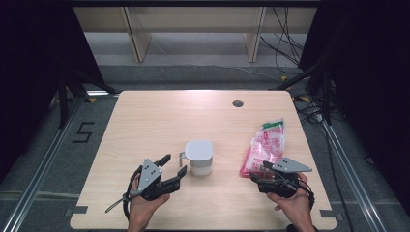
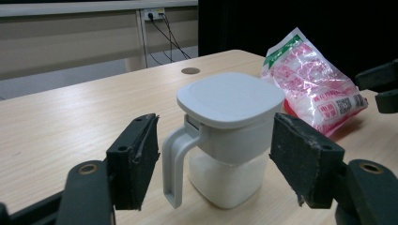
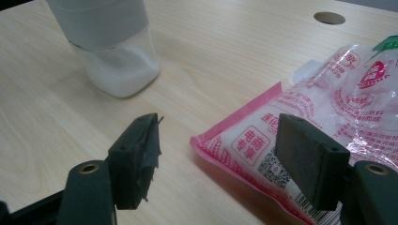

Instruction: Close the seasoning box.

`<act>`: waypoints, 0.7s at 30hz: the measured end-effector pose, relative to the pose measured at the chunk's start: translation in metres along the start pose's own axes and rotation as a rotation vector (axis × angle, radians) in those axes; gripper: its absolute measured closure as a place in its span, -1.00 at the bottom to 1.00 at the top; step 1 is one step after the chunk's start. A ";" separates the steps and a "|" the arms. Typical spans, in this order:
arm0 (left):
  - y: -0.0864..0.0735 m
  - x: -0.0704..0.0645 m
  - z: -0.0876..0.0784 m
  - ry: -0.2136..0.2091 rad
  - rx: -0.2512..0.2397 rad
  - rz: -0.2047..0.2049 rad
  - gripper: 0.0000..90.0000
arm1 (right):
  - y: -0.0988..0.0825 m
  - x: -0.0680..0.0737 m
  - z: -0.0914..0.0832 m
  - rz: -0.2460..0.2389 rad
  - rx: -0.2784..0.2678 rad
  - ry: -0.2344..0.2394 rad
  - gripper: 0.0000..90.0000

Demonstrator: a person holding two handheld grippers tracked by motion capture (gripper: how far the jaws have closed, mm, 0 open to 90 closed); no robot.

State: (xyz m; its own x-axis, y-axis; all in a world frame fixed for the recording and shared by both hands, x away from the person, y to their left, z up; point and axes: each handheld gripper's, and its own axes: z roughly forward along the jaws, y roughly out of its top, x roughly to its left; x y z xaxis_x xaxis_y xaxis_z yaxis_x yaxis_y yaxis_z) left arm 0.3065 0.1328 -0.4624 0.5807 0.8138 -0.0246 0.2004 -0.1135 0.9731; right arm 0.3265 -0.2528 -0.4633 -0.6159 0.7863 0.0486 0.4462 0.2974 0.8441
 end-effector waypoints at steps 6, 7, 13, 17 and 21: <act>-0.006 -0.003 -0.004 -0.005 0.009 -0.005 -0.32 | -0.001 0.003 -0.001 0.020 0.010 -0.006 -0.29; -0.007 -0.004 -0.004 -0.005 0.012 -0.005 -0.32 | -0.001 0.001 0.000 0.001 0.003 0.003 -0.29; -0.014 -0.007 -0.010 -0.003 0.024 0.000 -0.33 | -0.002 0.001 -0.001 0.001 0.006 0.006 -0.29; -0.016 -0.008 -0.014 0.001 0.021 -0.003 -0.33 | -0.002 0.002 -0.001 -0.005 0.013 0.003 -0.29; -0.018 -0.009 -0.020 0.010 0.021 -0.008 -0.33 | -0.002 0.001 -0.001 -0.012 0.006 -0.002 -0.29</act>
State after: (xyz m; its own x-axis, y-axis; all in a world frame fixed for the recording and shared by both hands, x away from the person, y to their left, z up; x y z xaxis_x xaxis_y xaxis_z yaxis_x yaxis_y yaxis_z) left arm 0.2819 0.1386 -0.4748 0.5710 0.8204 -0.0295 0.2210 -0.1190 0.9680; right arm 0.3242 -0.2529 -0.4647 -0.6199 0.7838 0.0371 0.4428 0.3104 0.8411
